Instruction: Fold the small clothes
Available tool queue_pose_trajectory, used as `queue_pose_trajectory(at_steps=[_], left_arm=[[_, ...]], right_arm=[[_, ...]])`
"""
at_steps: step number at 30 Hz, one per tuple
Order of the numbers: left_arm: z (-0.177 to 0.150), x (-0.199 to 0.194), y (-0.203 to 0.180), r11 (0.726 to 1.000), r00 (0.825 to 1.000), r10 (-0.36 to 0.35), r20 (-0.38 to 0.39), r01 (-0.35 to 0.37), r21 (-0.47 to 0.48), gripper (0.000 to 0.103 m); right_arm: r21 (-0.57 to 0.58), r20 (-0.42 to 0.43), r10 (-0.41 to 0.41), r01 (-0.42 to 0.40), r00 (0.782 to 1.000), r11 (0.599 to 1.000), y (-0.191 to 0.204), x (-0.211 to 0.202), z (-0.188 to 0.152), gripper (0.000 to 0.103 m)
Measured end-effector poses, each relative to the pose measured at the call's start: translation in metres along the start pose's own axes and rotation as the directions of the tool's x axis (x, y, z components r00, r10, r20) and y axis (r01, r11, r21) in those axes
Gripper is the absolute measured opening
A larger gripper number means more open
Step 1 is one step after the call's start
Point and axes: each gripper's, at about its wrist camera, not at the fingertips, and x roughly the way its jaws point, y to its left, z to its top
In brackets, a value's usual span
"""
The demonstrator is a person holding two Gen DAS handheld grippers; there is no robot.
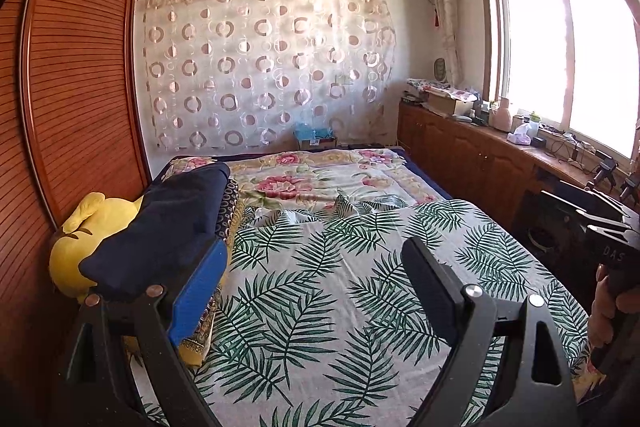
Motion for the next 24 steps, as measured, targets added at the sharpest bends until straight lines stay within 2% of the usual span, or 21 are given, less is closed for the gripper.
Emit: queue_pose_trajectory(at_steps=[24], left_arm=[[0.0, 0.0, 0.001, 1.0, 1.0, -0.001, 0.001, 0.001, -0.001, 0.09]], right_arm=[[-0.001, 0.003, 0.003, -0.003, 1.0, 1.0, -0.011, 0.004, 0.006, 0.08]])
